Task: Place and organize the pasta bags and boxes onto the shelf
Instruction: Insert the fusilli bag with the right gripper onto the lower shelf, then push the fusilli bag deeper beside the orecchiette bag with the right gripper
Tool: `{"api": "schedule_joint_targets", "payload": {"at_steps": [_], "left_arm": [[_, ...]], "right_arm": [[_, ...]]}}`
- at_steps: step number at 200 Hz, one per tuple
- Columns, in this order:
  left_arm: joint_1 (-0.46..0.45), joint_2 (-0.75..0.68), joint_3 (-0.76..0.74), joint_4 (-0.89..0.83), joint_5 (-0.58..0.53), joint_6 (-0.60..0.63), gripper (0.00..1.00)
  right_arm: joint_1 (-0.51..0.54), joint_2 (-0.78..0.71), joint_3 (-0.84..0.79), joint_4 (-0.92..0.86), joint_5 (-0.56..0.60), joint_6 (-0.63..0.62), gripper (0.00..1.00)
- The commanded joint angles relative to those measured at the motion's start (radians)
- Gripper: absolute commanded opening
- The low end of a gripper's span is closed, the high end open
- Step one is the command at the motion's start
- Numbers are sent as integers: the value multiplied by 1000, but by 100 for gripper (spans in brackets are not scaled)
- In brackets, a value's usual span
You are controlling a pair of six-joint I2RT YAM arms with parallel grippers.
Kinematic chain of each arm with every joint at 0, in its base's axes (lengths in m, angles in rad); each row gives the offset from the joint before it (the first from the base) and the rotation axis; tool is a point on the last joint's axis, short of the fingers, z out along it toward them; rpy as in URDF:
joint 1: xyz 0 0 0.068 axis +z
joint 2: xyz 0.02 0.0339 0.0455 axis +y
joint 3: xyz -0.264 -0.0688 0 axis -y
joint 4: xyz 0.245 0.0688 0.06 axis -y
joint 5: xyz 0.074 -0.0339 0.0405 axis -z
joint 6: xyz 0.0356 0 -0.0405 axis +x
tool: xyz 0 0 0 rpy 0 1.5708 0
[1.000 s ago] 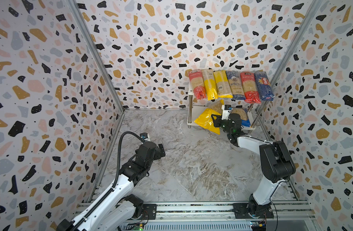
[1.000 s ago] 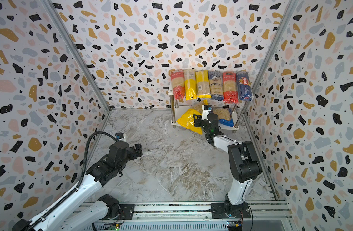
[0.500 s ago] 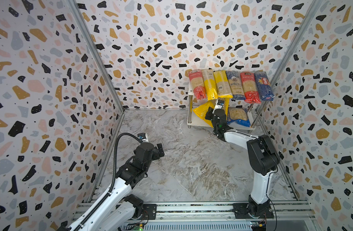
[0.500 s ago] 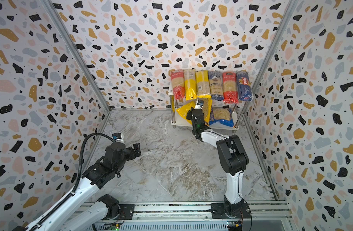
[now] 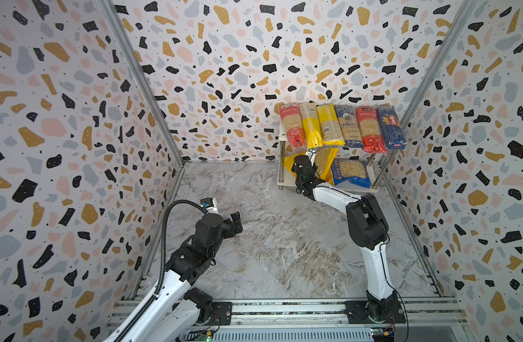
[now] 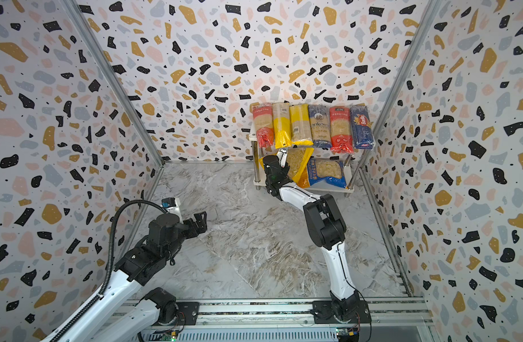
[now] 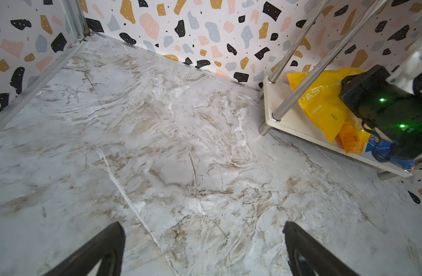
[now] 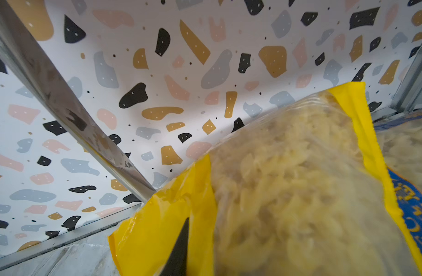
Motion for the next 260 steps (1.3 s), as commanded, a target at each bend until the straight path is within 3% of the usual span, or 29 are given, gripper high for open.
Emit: {"api": "schedule_joint_targets", "payload": {"at_steps": [1, 21, 43, 76, 90, 109, 157, 192, 209, 260], "left_arm": [[8, -17, -8, 22, 18, 14, 99], [7, -27, -4, 10, 19, 15, 100], [8, -44, -5, 4, 19, 16, 99], [8, -45, -7, 4, 20, 16, 100], [8, -40, -6, 7, 21, 16, 99], [8, -37, -5, 8, 26, 16, 99], [8, -49, -15, 7, 31, 10, 99], [8, -45, -12, 9, 40, 11, 100], [8, -45, -12, 8, 44, 10, 100], [8, -46, -18, 8, 51, -12, 100]], "right_arm": [[3, -9, 169, 2, 39, 5, 9], [4, 39, 258, -106, 32, 52, 9], [10, 32, 233, -126, 25, 86, 15], [12, -12, 159, -141, 3, 128, 41], [12, -29, 137, -145, -7, 134, 45], [15, -40, 138, -179, -24, 143, 58], [16, -146, 35, -272, -77, 216, 59], [15, -277, -156, -189, -71, 164, 57], [-2, -299, -178, -238, -73, 156, 57], [-109, -388, -378, -242, -289, 251, 61]]}}
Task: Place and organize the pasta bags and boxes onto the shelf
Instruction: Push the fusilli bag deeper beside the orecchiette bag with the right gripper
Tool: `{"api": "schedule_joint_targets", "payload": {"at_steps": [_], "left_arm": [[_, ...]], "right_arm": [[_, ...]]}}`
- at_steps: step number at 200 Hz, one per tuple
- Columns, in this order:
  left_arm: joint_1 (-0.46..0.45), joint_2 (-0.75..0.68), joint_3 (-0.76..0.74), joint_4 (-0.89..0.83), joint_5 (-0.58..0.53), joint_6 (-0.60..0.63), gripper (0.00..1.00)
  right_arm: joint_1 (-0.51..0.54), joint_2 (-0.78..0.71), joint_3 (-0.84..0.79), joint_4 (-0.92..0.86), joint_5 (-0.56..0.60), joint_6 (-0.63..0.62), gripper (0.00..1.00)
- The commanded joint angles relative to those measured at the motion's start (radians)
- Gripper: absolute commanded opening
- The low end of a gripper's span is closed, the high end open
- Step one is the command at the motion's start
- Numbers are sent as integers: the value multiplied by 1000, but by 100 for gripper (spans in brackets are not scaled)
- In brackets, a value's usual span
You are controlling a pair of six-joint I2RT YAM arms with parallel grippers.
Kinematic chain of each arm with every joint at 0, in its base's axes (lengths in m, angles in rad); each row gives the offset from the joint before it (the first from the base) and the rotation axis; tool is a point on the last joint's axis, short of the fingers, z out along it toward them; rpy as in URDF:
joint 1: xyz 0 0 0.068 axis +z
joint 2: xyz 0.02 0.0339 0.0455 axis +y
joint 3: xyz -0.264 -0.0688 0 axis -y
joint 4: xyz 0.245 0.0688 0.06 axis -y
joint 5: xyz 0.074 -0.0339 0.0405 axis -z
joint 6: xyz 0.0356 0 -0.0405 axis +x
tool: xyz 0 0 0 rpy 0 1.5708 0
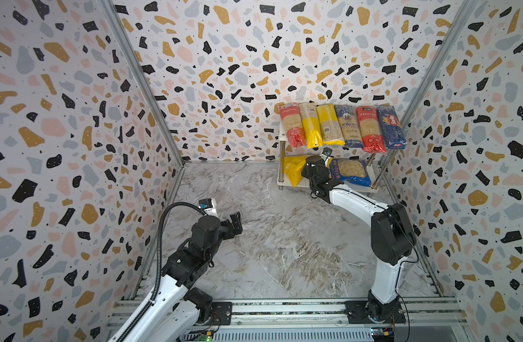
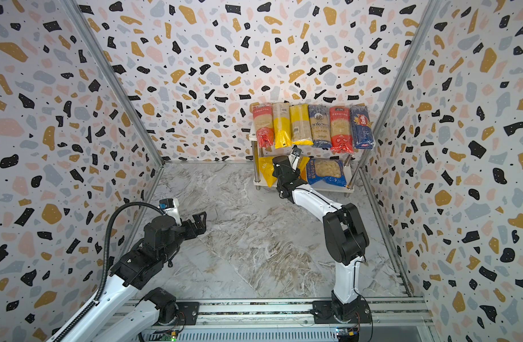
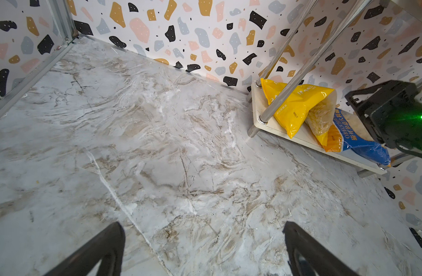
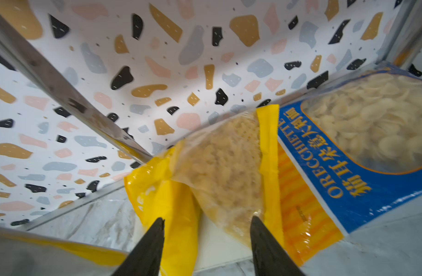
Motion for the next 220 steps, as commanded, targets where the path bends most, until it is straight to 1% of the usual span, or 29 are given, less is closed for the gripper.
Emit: {"api": "schedule_joint_targets", "payload": {"at_steps": [1, 10, 16, 34, 60, 80, 102, 129, 146, 193, 220], "left_arm": [[7, -5, -15, 11, 15, -10, 100], [8, -4, -16, 9, 15, -13, 100], [7, -4, -17, 10, 15, -14, 100], [8, 2, -16, 10, 14, -18, 99], [8, 15, -17, 10, 10, -22, 100], [8, 20, -17, 10, 13, -32, 100], [8, 16, -18, 9, 10, -42, 100], [8, 13, -15, 0, 7, -45, 99], [8, 10, -15, -4, 6, -48, 100], [8, 5, -20, -6, 6, -56, 99], [8, -2, -25, -7, 5, -57, 99]], "right_arm": [[-52, -62, -80, -6, -122, 57, 61], [-64, -79, -126, 17, -151, 62, 66], [-73, -87, -150, 28, -168, 65, 67], [-92, -103, -203, 52, -199, 65, 68], [-134, -100, -245, 103, -308, 72, 68], [-160, -97, -283, 171, -395, 84, 65], [-181, -87, -301, 208, -441, 107, 62], [-216, -73, -334, 280, -525, 149, 60], [-231, -61, -342, 308, -574, 174, 55], [-234, -51, -333, 302, -611, 187, 47], [-233, -37, -318, 291, -625, 194, 45]]}}
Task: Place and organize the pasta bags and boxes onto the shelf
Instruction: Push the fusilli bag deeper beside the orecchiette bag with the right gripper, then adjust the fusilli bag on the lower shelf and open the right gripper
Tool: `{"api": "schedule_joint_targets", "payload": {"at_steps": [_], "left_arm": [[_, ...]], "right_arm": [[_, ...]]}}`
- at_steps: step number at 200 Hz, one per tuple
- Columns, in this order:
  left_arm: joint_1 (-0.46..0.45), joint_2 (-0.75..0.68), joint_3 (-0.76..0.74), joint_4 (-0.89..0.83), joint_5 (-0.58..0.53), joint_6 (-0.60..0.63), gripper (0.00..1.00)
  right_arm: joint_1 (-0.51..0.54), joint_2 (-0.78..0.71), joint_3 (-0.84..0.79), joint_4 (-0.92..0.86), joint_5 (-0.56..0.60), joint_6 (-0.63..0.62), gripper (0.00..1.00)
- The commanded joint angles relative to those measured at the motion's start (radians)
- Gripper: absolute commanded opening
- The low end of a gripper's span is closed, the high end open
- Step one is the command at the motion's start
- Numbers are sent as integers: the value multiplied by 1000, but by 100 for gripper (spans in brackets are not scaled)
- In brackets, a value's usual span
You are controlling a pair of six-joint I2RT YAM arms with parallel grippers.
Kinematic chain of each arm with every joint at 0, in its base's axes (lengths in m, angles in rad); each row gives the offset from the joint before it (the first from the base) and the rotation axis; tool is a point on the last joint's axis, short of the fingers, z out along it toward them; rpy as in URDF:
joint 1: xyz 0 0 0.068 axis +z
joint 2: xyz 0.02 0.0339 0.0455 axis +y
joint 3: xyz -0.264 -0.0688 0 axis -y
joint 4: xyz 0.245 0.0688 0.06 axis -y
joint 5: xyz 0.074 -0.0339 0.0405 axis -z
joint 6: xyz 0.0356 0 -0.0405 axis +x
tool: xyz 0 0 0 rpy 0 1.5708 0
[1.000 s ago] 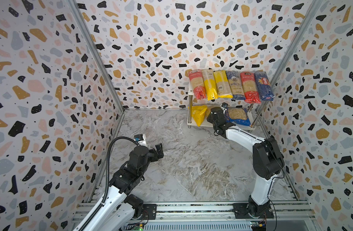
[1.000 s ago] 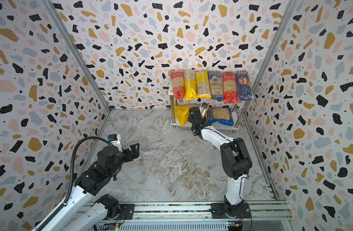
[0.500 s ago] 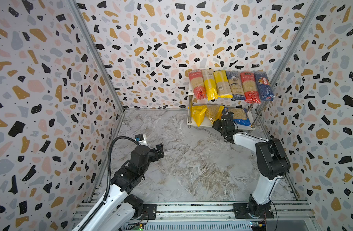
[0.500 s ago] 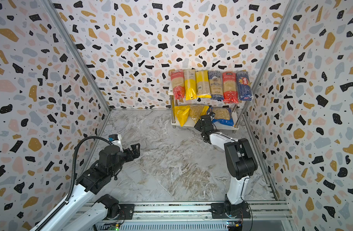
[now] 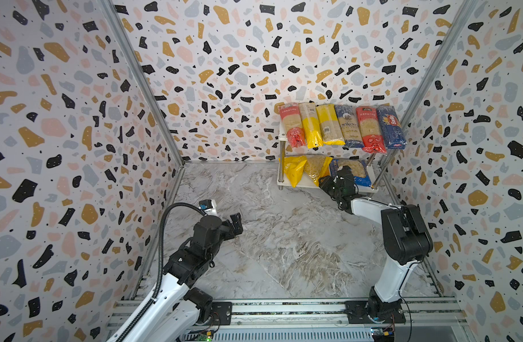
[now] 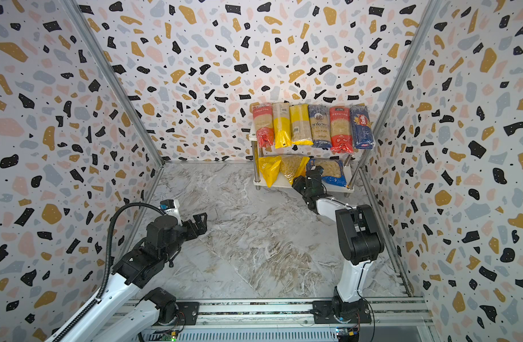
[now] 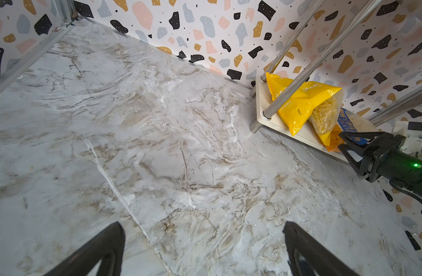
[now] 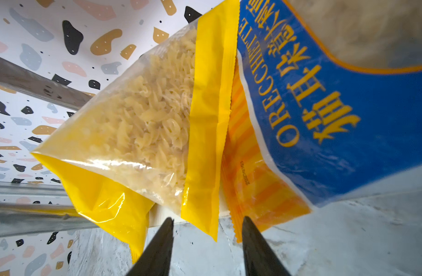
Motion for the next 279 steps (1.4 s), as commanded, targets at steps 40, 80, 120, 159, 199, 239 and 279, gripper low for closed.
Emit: {"api": "schedule_joint_targets", "payload": {"at_steps": [40, 80, 120, 159, 199, 239, 279], "left_arm": [[8, -37, -22, -11, -6, -3, 100], [8, -52, -24, -19, -15, -2, 100], [8, -43, -20, -18, -18, -3, 99], [8, -29, -19, -10, -15, -5, 100], [8, -24, -17, -5, -13, -10, 100], [8, -20, -12, -1, -14, -11, 99], [8, -15, -11, 3, -10, -10, 99]], "right_arm": [[3, 42, 53, -15, -29, 16, 44], [3, 84, 92, -19, -54, 14, 40], [1, 99, 110, -22, -60, 6, 25], [-15, 105, 109, -23, -81, 4, 0], [-28, 74, 77, -12, -74, 3, 0], [-50, 26, 78, -32, -62, -22, 0], [-89, -6, 143, -109, -54, -63, 0]]}}
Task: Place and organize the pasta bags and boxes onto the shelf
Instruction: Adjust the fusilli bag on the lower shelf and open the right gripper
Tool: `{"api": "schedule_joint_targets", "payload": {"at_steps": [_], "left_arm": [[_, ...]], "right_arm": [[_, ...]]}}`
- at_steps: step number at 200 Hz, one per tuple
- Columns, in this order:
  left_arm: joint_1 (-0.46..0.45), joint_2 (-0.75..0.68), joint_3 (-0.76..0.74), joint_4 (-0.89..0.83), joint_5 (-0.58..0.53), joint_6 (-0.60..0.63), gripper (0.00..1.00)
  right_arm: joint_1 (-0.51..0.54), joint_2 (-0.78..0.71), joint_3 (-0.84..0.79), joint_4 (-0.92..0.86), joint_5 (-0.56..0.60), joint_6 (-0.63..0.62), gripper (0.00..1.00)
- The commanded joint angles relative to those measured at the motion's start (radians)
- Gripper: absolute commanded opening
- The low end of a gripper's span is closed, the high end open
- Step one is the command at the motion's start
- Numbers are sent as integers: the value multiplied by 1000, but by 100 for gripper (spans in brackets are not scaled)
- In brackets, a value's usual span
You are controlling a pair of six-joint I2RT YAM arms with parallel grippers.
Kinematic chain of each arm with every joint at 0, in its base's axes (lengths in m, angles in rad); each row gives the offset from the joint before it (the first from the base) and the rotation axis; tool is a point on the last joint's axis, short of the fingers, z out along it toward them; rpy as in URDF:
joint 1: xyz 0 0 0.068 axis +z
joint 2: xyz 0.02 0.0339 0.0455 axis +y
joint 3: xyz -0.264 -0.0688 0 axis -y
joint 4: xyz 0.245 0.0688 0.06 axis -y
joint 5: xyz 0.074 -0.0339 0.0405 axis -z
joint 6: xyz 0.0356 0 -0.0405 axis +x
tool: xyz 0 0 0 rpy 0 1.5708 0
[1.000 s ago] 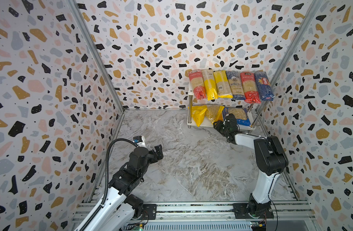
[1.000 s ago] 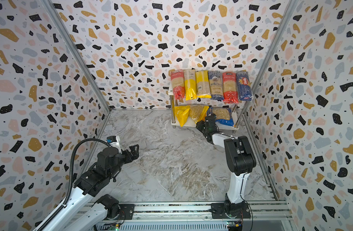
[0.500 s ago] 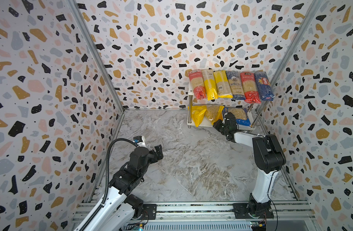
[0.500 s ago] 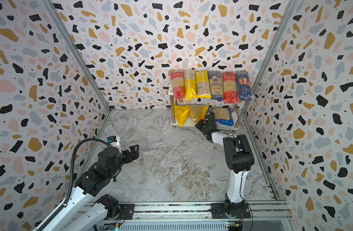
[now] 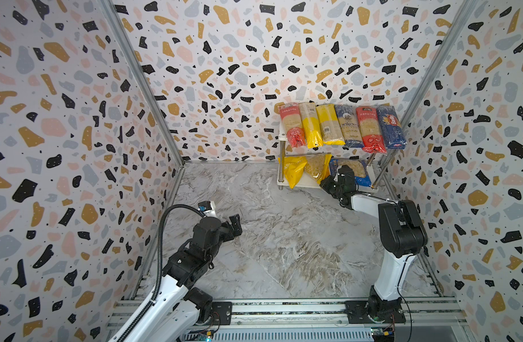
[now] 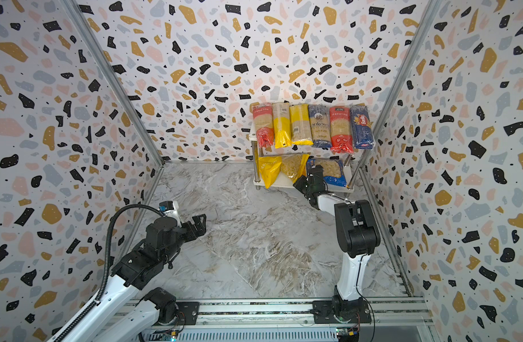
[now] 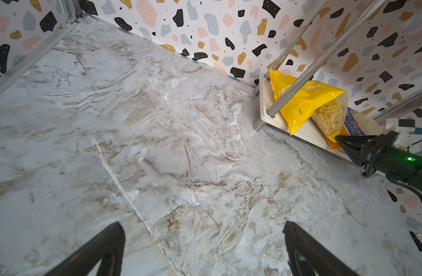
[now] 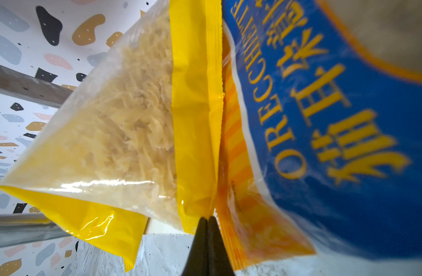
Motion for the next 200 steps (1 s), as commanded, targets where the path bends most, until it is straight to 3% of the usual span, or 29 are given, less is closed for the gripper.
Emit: {"api": "schedule_joint_targets", "payload": {"at_steps": [1, 90, 119, 132, 200], "left_arm": [[8, 2, -3, 22, -2, -4, 99], [8, -5, -13, 26, 5, -2, 100], [8, -6, -16, 28, 14, -8, 100], [8, -9, -17, 27, 16, -9, 99], [8, -13, -10, 21, 19, -10, 100]], "right_arm": [[-32, -81, 65, -58, 27, -45, 0], [-110, -104, 136, -201, -5, -138, 0], [-80, -126, 110, -187, -14, -159, 32], [-58, -150, 82, -168, -6, -167, 41], [28, -190, -21, 53, -30, -154, 38]]}}
